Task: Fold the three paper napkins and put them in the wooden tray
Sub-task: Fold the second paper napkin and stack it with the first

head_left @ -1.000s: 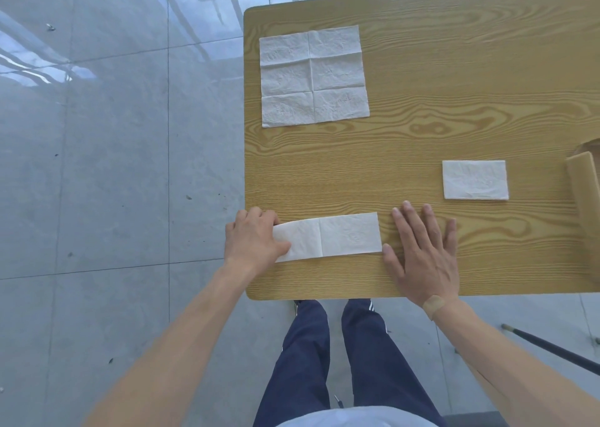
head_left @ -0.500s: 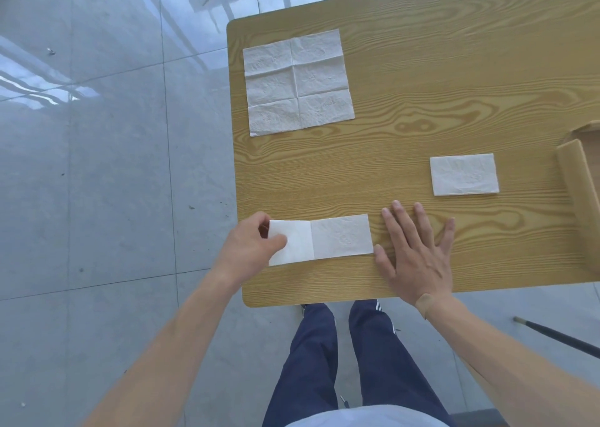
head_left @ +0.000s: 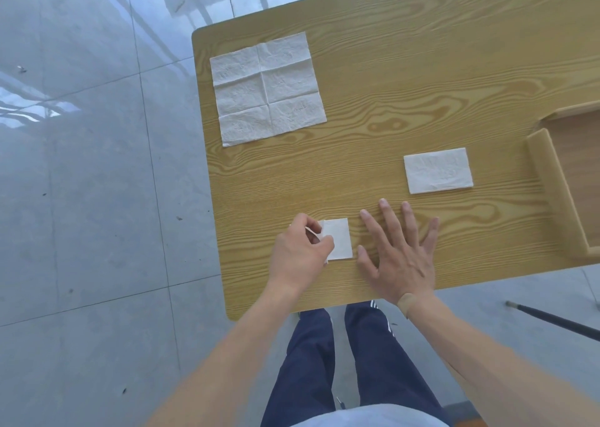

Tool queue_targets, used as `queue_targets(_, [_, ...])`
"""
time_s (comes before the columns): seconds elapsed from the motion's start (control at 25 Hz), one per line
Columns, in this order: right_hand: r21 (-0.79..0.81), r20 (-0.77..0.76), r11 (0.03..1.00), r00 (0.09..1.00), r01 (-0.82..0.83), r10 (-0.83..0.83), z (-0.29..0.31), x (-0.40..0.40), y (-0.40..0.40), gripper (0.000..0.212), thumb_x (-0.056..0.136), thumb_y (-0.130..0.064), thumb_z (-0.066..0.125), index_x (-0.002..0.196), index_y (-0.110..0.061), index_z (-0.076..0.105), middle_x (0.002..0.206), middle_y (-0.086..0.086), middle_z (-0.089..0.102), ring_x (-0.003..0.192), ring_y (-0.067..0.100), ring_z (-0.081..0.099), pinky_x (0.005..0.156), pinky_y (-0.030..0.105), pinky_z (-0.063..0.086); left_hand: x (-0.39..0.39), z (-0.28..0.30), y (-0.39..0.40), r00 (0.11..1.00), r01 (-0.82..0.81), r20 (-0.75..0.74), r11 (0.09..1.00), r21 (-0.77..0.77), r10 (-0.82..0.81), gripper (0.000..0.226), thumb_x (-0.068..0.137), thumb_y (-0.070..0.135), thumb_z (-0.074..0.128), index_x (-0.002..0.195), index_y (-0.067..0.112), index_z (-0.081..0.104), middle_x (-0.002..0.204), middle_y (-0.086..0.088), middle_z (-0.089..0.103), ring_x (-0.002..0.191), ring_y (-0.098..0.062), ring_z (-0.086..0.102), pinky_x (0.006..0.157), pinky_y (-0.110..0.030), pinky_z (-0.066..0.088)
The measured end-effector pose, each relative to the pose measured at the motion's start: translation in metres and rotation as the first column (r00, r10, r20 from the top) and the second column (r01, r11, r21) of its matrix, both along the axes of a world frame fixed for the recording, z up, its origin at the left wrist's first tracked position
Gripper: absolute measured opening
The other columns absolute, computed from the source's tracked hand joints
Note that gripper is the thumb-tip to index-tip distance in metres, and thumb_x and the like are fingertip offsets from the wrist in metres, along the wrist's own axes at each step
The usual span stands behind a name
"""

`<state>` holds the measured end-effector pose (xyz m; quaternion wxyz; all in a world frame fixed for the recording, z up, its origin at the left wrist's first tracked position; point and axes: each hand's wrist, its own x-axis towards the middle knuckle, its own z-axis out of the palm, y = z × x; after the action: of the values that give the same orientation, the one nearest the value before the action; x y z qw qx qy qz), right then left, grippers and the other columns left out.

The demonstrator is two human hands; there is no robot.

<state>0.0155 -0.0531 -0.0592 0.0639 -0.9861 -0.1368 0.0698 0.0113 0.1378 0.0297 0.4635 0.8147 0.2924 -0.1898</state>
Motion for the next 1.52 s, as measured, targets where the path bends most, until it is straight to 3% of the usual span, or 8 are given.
queue_targets(0.28, [0.017,0.036,1.000,0.999,-0.008,0.007,0.001,0.001,0.000,0.066,0.089,-0.058,0.039,0.152,-0.038,0.029,0.164,-0.002,0.022,0.151,0.033,0.017,0.115,0.071,0.001,0.005,-0.015,-0.016,0.998,0.023,-0.063,0.996,0.085,-0.017,0.023,0.078,0.043,0.065,0.091,0.029,0.053,0.074,0.006,0.071,0.075,-0.016,0.069,0.075,-0.041,0.057])
queue_targets(0.6, [0.032,0.058,0.999,0.998,-0.013,0.011,0.001,0.001,0.000,0.065,0.090,-0.057,0.041,0.151,-0.038,0.031,0.163,-0.001,0.024,0.150,0.033,0.019,0.115,0.071,0.001,0.004,-0.015,-0.018,0.998,0.043,-0.061,0.988,0.146,-0.034,0.041,0.073,0.065,0.070,0.094,0.033,0.057,0.077,0.013,0.067,0.076,-0.004,0.065,0.069,-0.033,0.054])
queue_targets(0.8, [0.026,0.027,0.999,1.000,-0.018,0.017,0.004,0.002,0.001,0.065,0.089,-0.056,0.041,0.151,-0.039,0.030,0.163,-0.002,0.023,0.151,0.033,0.017,0.115,0.070,0.001,0.001,-0.015,0.009,0.994,0.017,0.099,0.964,0.267,-0.045,0.022,0.084,0.046,0.067,0.098,0.031,0.061,0.082,0.013,0.065,0.077,-0.005,0.063,0.062,-0.027,0.047])
queue_targets(0.92, [0.058,-0.016,0.998,1.000,0.016,-0.015,0.009,0.003,0.001,0.062,0.089,-0.056,0.041,0.148,-0.040,0.035,0.162,-0.004,0.025,0.150,0.031,0.017,0.115,0.070,0.002,-0.004,-0.021,0.040,0.986,0.118,0.055,0.895,0.430,-0.157,0.036,0.087,0.040,0.066,0.120,0.027,0.061,0.111,0.009,0.057,0.103,-0.009,0.057,0.070,-0.028,0.045])
queue_targets(1.04, [0.159,-0.038,0.983,0.995,0.095,-0.090,0.019,0.006,0.012,0.059,0.086,-0.059,0.049,0.140,-0.035,0.048,0.156,-0.001,0.036,0.148,0.033,0.022,0.115,0.070,0.004,-0.008,-0.024,0.053,0.961,0.243,0.000,0.840,0.486,-0.278,0.045,0.087,0.044,0.066,0.128,0.027,0.057,0.115,0.008,0.051,0.110,-0.012,0.052,0.068,-0.029,0.045])
queue_targets(1.2, [0.157,-0.100,0.987,0.995,-0.013,0.029,0.032,0.010,0.044,0.070,0.080,-0.061,0.062,0.141,-0.029,0.050,0.152,0.005,0.042,0.143,0.036,0.031,0.112,0.074,0.013,-0.008,-0.022,0.049,0.926,0.328,-0.015,0.781,0.531,-0.378,0.038,0.087,0.039,0.067,0.121,0.025,0.058,0.114,0.006,0.048,0.105,-0.014,0.051,0.065,-0.030,0.048])
queue_targets(1.36, [0.123,-0.174,0.992,0.985,0.017,0.005,0.041,0.012,0.057,0.068,0.077,-0.053,0.073,0.137,-0.030,0.051,0.154,0.006,0.036,0.143,0.037,0.026,0.113,0.072,0.012,-0.001,-0.021,0.048,0.937,0.317,-0.021,0.828,0.462,-0.347,0.029,0.084,0.031,0.068,0.110,0.027,0.054,0.112,0.007,0.046,0.101,-0.014,0.050,0.062,-0.029,0.043])
queue_targets(1.52, [0.132,-0.215,0.989,0.976,0.059,-0.030,0.045,0.017,0.059,0.060,0.075,-0.052,0.074,0.127,-0.034,0.051,0.152,0.001,0.032,0.141,0.032,0.022,0.115,0.068,0.010,0.005,-0.021,0.050,0.925,0.338,0.017,0.842,0.421,-0.380,0.025,0.080,0.020,0.070,0.095,0.025,0.051,0.094,0.006,0.055,0.089,-0.017,0.051,0.068,-0.033,0.045])
